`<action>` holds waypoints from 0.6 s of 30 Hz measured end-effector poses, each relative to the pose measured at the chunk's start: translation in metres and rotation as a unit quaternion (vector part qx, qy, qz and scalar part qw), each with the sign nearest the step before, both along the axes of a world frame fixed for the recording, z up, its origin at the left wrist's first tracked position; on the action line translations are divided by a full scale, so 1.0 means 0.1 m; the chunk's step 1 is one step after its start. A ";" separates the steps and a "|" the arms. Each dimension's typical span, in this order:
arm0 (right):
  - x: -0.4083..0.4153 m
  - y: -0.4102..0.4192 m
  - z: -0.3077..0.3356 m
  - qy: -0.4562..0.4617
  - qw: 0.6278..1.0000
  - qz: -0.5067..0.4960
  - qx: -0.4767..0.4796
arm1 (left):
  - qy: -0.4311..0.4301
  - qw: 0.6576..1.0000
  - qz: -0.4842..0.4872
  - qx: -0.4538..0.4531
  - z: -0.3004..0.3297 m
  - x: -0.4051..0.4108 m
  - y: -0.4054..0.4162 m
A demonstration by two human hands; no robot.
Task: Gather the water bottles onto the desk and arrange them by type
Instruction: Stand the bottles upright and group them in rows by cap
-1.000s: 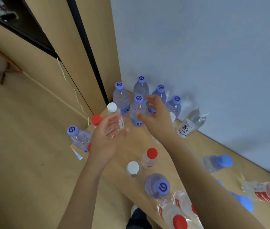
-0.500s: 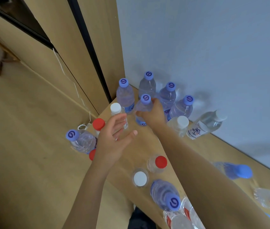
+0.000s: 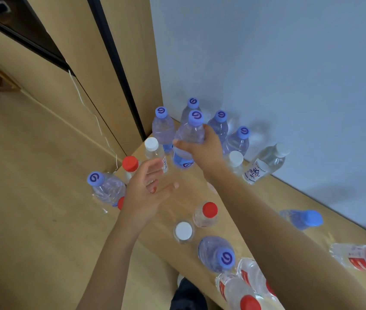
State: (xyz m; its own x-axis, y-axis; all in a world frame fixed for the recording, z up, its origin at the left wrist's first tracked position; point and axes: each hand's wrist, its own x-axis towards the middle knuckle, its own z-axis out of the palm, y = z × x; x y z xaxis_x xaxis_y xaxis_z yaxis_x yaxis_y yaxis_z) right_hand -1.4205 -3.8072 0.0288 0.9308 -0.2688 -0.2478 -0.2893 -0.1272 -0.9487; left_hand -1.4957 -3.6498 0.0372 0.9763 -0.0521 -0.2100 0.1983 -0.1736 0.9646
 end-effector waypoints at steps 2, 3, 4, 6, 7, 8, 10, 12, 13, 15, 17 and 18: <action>-0.08 -0.08 0.28 -0.025 0.999 0.022 0.017 | -0.013 1.000 -0.002 -0.012 0.04 -0.01 -0.05; -0.13 -0.13 0.43 -0.036 0.999 0.027 0.023 | -0.019 1.000 -0.006 -0.019 0.07 -0.01 -0.08; -0.19 -0.18 0.60 -0.043 0.998 0.027 0.021 | -0.030 0.999 -0.013 -0.025 0.12 -0.01 -0.12; -0.34 -0.28 0.91 -0.061 0.997 0.032 0.019 | -0.064 0.997 -0.035 -0.029 0.25 -0.02 -0.21; -0.42 -0.34 1.03 -0.076 0.996 0.045 0.029 | -0.081 0.995 -0.047 -0.031 0.33 -0.03 -0.26; -0.50 -0.39 1.15 -0.090 0.993 0.061 0.042 | -0.093 0.993 -0.061 -0.037 0.42 -0.04 -0.31; -0.66 -0.49 1.34 -0.108 0.988 0.086 0.064 | -0.103 0.987 -0.101 -0.067 0.63 -0.08 -0.42; -0.82 -0.58 1.49 -0.120 0.986 0.093 0.065 | -0.104 0.978 -0.154 -0.090 0.82 -0.14 -0.53; -0.89 -0.62 1.55 -0.126 0.985 0.097 0.068 | -0.105 0.975 -0.169 -0.095 0.89 -0.19 -0.59; -1.03 -0.72 1.65 -0.141 0.981 0.100 0.083 | -0.117 0.975 -0.162 -0.098 1.01 -0.31 -0.71; -1.17 -0.82 1.74 -0.155 0.978 0.100 0.092 | -0.130 0.973 -0.155 -0.108 1.09 -0.48 -0.86; -1.24 -0.87 1.78 -0.162 0.977 0.101 0.094 | -0.138 0.971 -0.156 -0.120 1.11 -0.55 -0.94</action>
